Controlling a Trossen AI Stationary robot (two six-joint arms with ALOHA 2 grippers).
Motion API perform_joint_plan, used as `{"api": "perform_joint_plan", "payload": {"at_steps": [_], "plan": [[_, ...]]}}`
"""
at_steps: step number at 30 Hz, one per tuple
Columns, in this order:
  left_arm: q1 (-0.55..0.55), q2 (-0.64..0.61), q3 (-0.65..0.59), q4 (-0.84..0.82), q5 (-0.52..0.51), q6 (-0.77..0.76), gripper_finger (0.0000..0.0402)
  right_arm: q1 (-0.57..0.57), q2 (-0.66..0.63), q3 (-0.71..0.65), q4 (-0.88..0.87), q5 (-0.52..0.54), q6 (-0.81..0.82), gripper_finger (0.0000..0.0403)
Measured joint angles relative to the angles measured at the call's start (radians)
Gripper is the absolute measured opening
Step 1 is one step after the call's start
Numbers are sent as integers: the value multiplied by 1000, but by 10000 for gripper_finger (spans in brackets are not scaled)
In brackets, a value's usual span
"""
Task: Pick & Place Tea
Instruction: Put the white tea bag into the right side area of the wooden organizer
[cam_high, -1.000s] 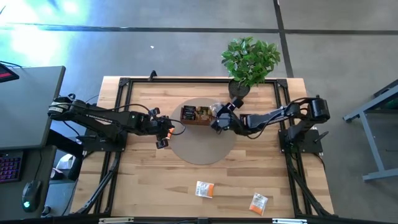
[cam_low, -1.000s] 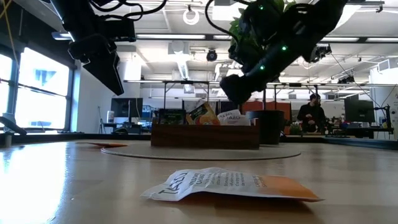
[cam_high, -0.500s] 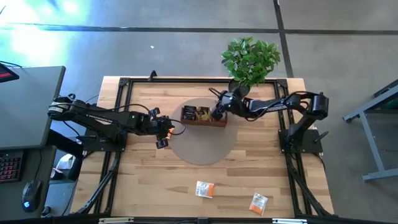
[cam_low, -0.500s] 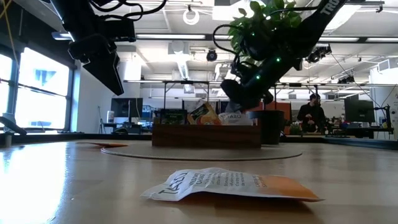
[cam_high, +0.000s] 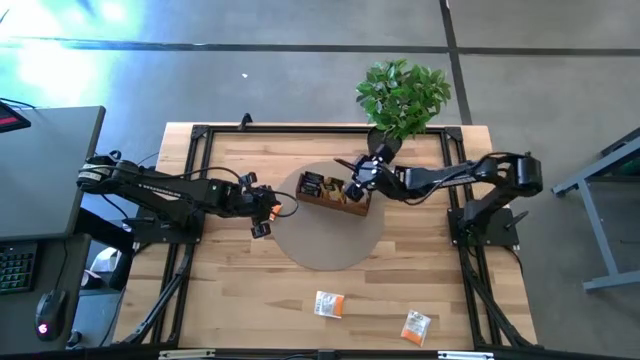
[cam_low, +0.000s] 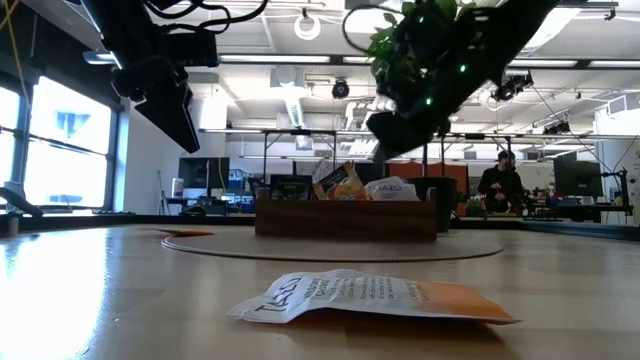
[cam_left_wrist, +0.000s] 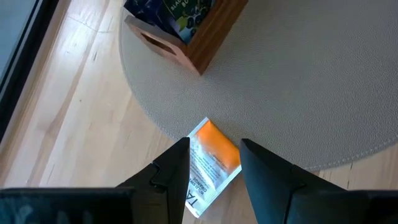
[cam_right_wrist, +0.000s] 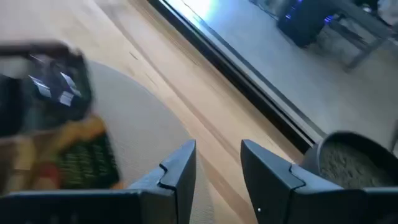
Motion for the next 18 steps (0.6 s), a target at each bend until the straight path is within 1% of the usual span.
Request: {"api": "perform_joint_plan", "payload": {"at_steps": [1,7,11,15,18], "plan": [[0,0,0,-1,0,0,138,1,-21,0,-8,-23,-1,124],[0,0,0,-1,0,0,138,0,-120,0,-71,-249,31,124],[0,0,0,-1,0,0,138,22,-179,0,-107,-436,33,124],[0,0,0,0,16,-6,138,122,-241,0,-114,-551,39,124],[0,0,0,1,17,-7,138,237,-275,0,-140,-570,114,124]]}}
